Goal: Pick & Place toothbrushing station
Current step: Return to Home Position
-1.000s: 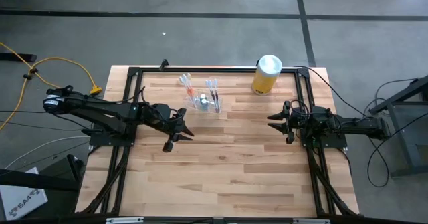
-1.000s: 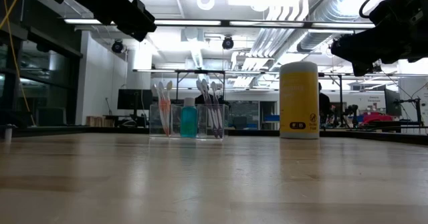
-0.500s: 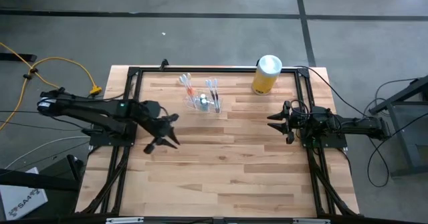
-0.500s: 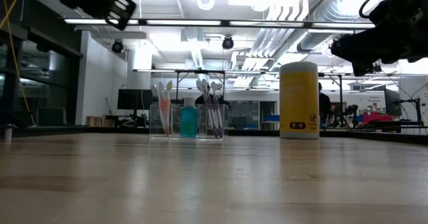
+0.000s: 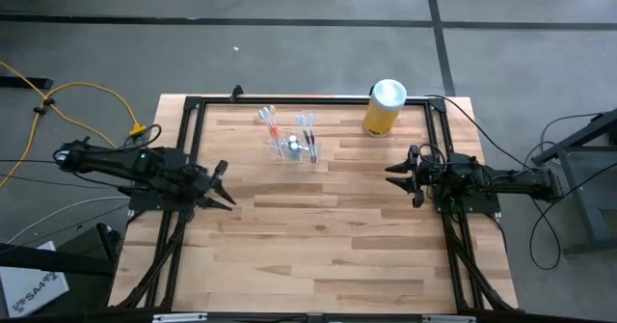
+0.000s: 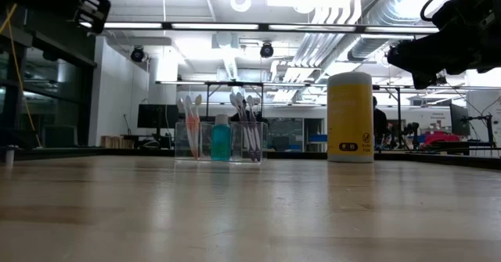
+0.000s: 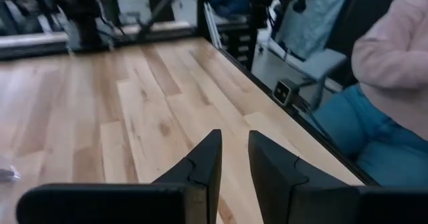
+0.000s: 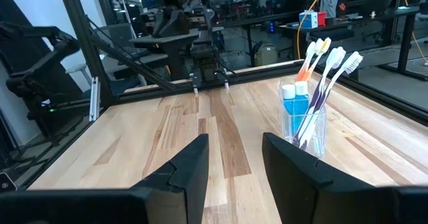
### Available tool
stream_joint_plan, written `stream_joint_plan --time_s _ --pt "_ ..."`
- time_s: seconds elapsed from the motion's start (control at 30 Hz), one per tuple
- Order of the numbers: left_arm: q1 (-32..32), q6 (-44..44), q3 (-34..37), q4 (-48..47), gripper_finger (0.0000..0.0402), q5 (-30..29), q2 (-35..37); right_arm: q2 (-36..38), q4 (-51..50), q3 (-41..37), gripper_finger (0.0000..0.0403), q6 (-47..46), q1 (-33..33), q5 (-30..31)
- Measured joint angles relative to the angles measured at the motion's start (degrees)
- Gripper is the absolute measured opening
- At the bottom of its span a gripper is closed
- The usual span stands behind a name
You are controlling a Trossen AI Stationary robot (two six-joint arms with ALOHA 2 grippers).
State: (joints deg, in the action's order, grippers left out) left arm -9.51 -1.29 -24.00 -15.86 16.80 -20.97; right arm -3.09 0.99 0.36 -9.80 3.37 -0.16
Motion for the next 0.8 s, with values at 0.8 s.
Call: stream_joint_plan --time_s 0.8 --pt "-7.3 5.9 13.9 7.7 0.0071 -24.7 20.8 0.0 0.0 0.0 0.0132 0.0 0.0 0.0"
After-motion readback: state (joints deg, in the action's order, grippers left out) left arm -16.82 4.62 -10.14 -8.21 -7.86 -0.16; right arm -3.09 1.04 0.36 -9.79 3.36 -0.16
